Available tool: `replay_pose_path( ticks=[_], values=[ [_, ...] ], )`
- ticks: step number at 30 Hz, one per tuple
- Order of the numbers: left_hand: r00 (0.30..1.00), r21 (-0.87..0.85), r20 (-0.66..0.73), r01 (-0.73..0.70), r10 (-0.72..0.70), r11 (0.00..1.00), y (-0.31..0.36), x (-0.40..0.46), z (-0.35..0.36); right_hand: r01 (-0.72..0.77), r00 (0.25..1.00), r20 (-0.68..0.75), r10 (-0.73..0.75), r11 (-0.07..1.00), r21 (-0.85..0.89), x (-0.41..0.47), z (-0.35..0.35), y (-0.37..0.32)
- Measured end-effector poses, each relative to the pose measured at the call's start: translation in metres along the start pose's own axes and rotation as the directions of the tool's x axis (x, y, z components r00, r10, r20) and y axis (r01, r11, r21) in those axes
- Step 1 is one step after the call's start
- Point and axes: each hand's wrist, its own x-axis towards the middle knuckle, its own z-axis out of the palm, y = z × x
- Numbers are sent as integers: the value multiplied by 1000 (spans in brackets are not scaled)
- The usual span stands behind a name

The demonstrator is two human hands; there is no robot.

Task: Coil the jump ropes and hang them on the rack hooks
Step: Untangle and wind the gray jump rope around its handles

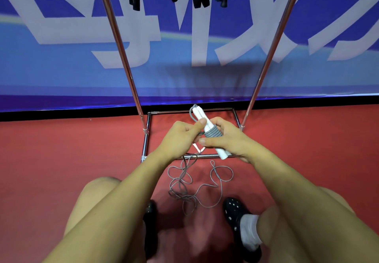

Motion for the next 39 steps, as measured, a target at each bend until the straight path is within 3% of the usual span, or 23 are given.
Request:
replay_pose_path(
  ticks=[3, 5, 10, 13, 15, 19, 24, 28, 32, 35, 39],
  values=[
    [999, -16, 33, -10, 11, 1000, -3, -1, 1, -119, 985, 151, 86, 966, 228, -3, 6, -1],
    [999, -13, 44, -3, 3, 1000, -4, -1, 1, -161, 974, 197, 111, 952, 261, -6, 8, -3],
    [998, -29, 39, 47, -46, 998, -9, 2, 1, -52, 985, 164, 51, 999, 3, -3, 4, -7],
    [997, -12, 33, 66, -65, 998, -9, 4, 2, -13, 990, 136, 19, 999, -43, -3, 2, -8],
    [997, -20, 37, 70, -69, 997, -8, 4, 0, -37, 992, 123, 34, 999, 23, -4, 3, -11],
    [996, -27, 8, 91, -91, 996, -7, 7, -2, -220, 972, 162, 172, 909, 354, 0, 1, -13],
    [973, -127, 41, 229, -225, 965, -15, 10, -1, -91, 993, 89, 72, 971, 221, 1, -2, -2],
    [941, -94, 70, 336, -331, 937, -18, 10, 1, -26, 998, 54, 20, 994, 103, 3, 1, 2],
    [946, -178, 96, 322, -310, 930, -17, 11, 1, 53, 999, 0, -53, 995, 79, 6, 2, 1],
    [941, -138, 123, 331, -315, 933, -15, 10, -1, 103, 994, -50, -100, 992, 72, 9, 2, 2],
    [937, -172, 156, 337, -312, 926, -14, 7, -2, 169, 973, -182, -144, 978, 125, 13, -6, 0]
  ],
)
